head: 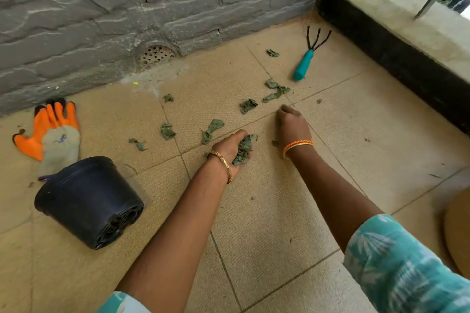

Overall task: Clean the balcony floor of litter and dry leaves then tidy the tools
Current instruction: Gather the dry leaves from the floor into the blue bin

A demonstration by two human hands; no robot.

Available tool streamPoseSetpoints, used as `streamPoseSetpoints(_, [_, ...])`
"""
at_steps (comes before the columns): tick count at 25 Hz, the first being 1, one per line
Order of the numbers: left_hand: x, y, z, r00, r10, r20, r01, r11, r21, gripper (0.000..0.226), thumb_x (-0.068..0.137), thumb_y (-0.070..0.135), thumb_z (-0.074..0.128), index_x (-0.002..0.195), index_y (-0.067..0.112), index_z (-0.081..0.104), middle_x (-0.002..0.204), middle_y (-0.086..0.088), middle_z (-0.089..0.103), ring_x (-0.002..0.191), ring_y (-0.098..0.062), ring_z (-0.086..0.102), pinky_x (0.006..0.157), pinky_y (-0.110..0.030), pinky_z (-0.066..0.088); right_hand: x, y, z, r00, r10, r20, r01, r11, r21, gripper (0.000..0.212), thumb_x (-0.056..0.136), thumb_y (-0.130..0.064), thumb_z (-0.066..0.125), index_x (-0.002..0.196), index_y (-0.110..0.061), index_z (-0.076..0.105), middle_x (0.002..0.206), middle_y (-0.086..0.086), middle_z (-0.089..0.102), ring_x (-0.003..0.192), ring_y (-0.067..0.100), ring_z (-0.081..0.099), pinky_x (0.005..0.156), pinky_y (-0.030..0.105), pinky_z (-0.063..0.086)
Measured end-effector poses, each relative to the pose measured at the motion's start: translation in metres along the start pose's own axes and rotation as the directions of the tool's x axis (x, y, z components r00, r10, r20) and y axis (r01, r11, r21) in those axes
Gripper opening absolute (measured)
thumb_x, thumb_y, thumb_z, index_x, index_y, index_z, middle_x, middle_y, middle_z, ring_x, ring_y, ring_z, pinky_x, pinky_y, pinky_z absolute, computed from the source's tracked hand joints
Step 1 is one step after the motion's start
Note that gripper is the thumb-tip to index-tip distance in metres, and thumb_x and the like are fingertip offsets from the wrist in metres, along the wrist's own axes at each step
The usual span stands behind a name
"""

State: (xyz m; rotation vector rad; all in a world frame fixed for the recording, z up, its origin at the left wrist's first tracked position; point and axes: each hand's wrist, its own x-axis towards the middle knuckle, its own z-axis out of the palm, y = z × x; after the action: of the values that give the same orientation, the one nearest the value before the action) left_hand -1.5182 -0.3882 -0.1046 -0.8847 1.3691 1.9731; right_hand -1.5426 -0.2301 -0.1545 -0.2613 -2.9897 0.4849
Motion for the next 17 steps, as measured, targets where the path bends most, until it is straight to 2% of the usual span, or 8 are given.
streamPoseSetpoints(2, [-0.001, 0.002, -0.004, 1.0, -0.001, 0.008, 0.001, 1.0, -0.005, 0.017, 0.089, 0.013, 0.061, 0.076, 0.005, 0.054, 0.072, -0.009, 0.054, 0.059, -0.015, 0.051, 0.038, -0.015, 0.046, -0.002, 0.003, 0.002, 0.997, 0.008, -0.074, -0.004, 0.999, 0.051, 0.03, 0.093, -0.001, 0.045, 0.119, -0.002, 0.06, 0.123, 0.018, 0.058, 0.112, 0.03, 0.055, 0.095, 0.035, 0.045])
streamPoseSetpoints(4, [-0.005, 0.003, -0.005, 0.999, 0.004, 0.047, -0.005, 1.0, 0.014, 0.019, 0.093, 0.012, 0.056, 0.076, 0.005, 0.053, 0.07, -0.009, 0.053, 0.058, -0.015, 0.051, 0.038, -0.015, 0.046, 0.0, 0.005, -0.008, 0.995, 0.069, -0.067, -0.057, 0.983, 0.172, 0.027, 0.089, 0.003, 0.049, 0.107, -0.005, 0.067, 0.108, 0.015, 0.064, 0.101, 0.028, 0.06, 0.09, 0.034, 0.049])
streamPoseSetpoints(7, [-0.009, 0.001, -0.006, 0.995, 0.015, 0.096, -0.017, 0.999, 0.027, 0.021, 0.095, 0.014, 0.05, 0.078, 0.004, 0.054, 0.072, -0.009, 0.055, 0.059, -0.015, 0.053, 0.041, -0.017, 0.046, -0.016, 0.002, -0.026, 0.994, 0.099, -0.04, -0.082, 0.948, 0.308, 0.031, 0.084, 0.011, 0.051, 0.106, -0.002, 0.068, 0.109, 0.013, 0.066, 0.103, 0.024, 0.06, 0.091, 0.026, 0.047])
streamPoseSetpoints(9, [-0.01, -0.001, -0.008, 0.994, 0.012, 0.113, -0.011, 1.0, -0.005, 0.023, 0.097, 0.014, 0.046, 0.079, 0.004, 0.056, 0.076, -0.009, 0.058, 0.061, -0.015, 0.055, 0.043, -0.017, 0.047, -0.041, -0.007, -0.023, 1.0, -0.027, -0.011, 0.029, 0.967, 0.252, 0.024, 0.086, 0.006, 0.051, 0.103, 0.002, 0.068, 0.109, 0.016, 0.063, 0.101, 0.027, 0.058, 0.087, 0.025, 0.043])
streamPoseSetpoints(11, [-0.01, -0.005, -0.011, 0.993, 0.01, 0.12, -0.006, 1.0, -0.03, 0.025, 0.098, 0.014, 0.043, 0.081, 0.003, 0.057, 0.078, -0.008, 0.06, 0.063, -0.015, 0.056, 0.045, -0.017, 0.048, -0.066, -0.015, -0.012, 0.99, -0.141, 0.015, 0.137, 0.978, 0.158, 0.021, 0.089, -0.001, 0.051, 0.102, 0.004, 0.067, 0.112, 0.02, 0.059, 0.103, 0.032, 0.053, 0.088, 0.032, 0.042])
streamPoseSetpoints(15, [-0.011, -0.009, -0.014, 0.991, 0.005, 0.136, 0.007, 0.996, -0.085, 0.023, 0.099, 0.014, 0.042, 0.086, 0.001, 0.057, 0.083, -0.01, 0.062, 0.071, -0.019, 0.059, 0.048, -0.019, 0.052, -0.076, -0.021, -0.005, 0.99, -0.144, -0.003, 0.144, 0.989, 0.033, 0.025, 0.093, 0.001, 0.046, 0.109, 0.003, 0.065, 0.117, 0.018, 0.058, 0.106, 0.032, 0.05, 0.082, 0.037, 0.048])
streamPoseSetpoints(17, [-0.01, -0.01, -0.014, 0.99, 0.001, 0.142, 0.013, 0.995, -0.094, 0.022, 0.099, 0.014, 0.043, 0.089, 0.0, 0.056, 0.089, -0.012, 0.063, 0.077, -0.021, 0.061, 0.052, -0.021, 0.055, -0.07, -0.023, -0.009, 0.994, -0.106, -0.024, 0.108, 0.987, 0.117, 0.022, 0.091, 0.0, 0.048, 0.102, 0.003, 0.067, 0.106, 0.018, 0.062, 0.098, 0.03, 0.056, 0.081, 0.037, 0.05])
